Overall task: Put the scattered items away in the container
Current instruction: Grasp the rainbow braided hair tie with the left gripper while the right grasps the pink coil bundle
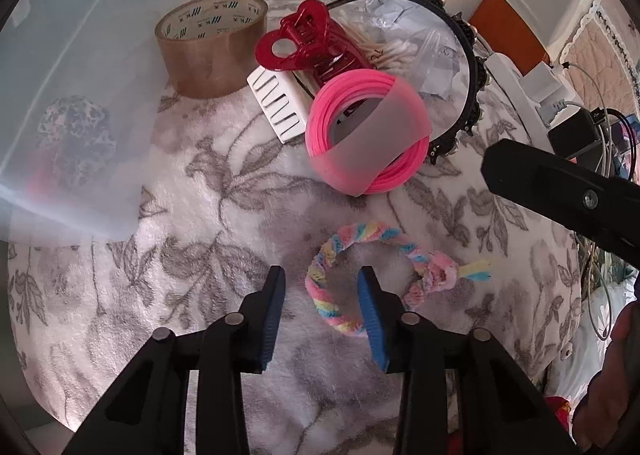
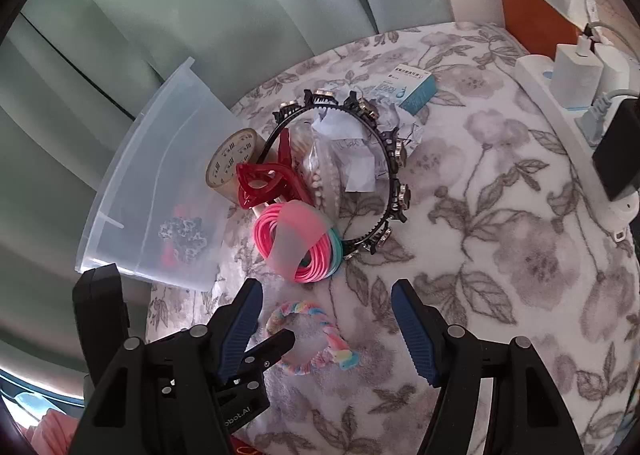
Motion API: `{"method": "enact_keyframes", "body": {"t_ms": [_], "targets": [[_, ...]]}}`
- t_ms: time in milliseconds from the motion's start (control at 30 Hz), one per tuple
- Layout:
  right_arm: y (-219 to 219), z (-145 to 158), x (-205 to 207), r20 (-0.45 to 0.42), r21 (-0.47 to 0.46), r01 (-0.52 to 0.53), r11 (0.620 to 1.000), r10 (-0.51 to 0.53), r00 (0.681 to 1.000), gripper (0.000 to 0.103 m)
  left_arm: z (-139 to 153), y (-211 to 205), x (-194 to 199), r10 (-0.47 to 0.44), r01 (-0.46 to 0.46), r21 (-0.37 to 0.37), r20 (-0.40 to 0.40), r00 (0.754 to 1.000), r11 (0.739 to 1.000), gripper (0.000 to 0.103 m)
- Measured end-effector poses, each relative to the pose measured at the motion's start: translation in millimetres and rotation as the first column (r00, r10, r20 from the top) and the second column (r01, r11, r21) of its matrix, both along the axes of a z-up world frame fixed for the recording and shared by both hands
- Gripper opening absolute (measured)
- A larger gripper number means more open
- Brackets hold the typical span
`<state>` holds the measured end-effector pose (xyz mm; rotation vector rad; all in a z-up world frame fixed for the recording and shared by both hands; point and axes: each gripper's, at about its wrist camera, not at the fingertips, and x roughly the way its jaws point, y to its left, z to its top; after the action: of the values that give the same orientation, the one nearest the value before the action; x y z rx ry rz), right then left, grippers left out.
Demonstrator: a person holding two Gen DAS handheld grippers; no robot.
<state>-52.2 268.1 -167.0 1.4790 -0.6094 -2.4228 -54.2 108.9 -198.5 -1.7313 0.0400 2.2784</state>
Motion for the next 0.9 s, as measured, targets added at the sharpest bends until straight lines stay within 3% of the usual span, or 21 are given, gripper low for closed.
{"method": "enact_keyframes", "body": {"t_ms": [200, 333, 500, 733, 767, 833, 900], "targets": [[-21, -15, -18, 0.013, -0.028, -0.088, 0.996, 0.089, 0.996, 0.071, -3, -3, -3, 0.01, -0.01, 0.022, 0.007, 1.0, 1.0, 0.031], [-23, -27, -31, 0.036, -0.022, -0.078, 0.997, 0.079, 0.996, 0.07, -3, -3, -2, 0.008, -0.008, 0.024, -0.006, 1.0, 1.0, 0.029], [-27, -36, -45, 0.042, -0.022, -0.086, 0.996, 0.087, 0.995, 0.069, -4, -9, -4, 0.035, -0.034, 0.037, -0.017, 0.999, 0.999, 0.012], [-30, -40, -52, 0.034, -0.012, -0.063, 0.998, 0.064, 0.997, 0.069, -4, -12, -5, 0.048, -0.047, 0.056, -0.021, 0.999, 0.997, 0.009], [-30, -40, -52, 0.031, -0.008, -0.06, 0.998, 0.06, 0.998, 0.067, -4, -11, -4, 0.047, -0.046, 0.056, -0.02, 0.999, 0.997, 0.009], [-30, -39, -51, 0.034, -0.014, -0.054, 0.998, 0.054, 0.998, 0.054, -4, -11, -3, 0.046, -0.044, 0.057, -0.018, 0.999, 0.997, 0.009], [-28, -37, -50, 0.04, -0.028, -0.048, 0.998, 0.049, 0.998, 0.052, -3, -12, -1, 0.043, -0.042, 0.059, -0.014, 0.999, 0.997, 0.008]]}}
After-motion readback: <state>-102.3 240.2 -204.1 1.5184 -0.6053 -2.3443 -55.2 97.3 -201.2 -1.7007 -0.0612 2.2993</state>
